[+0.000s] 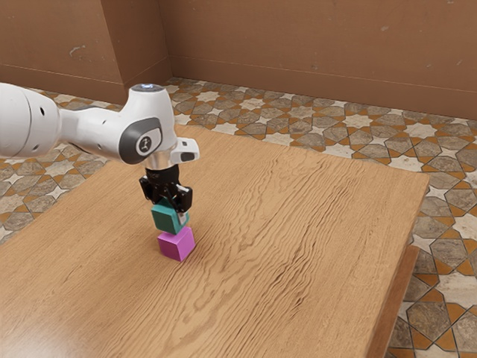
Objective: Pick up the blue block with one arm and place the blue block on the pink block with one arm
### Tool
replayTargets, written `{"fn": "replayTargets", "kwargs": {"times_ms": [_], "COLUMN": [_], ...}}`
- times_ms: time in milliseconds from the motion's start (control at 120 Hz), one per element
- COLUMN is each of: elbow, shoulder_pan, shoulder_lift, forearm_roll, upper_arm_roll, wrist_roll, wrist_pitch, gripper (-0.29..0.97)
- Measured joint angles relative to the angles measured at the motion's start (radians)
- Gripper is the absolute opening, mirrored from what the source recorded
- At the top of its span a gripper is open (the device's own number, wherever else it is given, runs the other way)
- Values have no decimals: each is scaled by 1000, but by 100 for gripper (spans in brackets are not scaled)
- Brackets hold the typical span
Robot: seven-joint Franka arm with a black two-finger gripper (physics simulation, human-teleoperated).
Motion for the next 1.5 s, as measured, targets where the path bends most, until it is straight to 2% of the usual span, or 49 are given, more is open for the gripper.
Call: {"fn": "replayTargets", "kwargs": {"times_ms": [767, 1283, 1500], "elbow": [-60, -58, -59], "shoulder_pan": [-23, -23, -16], "shoulder_lift": [-39, -13, -9], "forearm_roll": [17, 22, 11], "upper_arm_roll": [2, 2, 3], "wrist_roll": [-48, -47, -37], "wrist_pitch": [8, 33, 39], "gripper": [36, 36, 55]}}
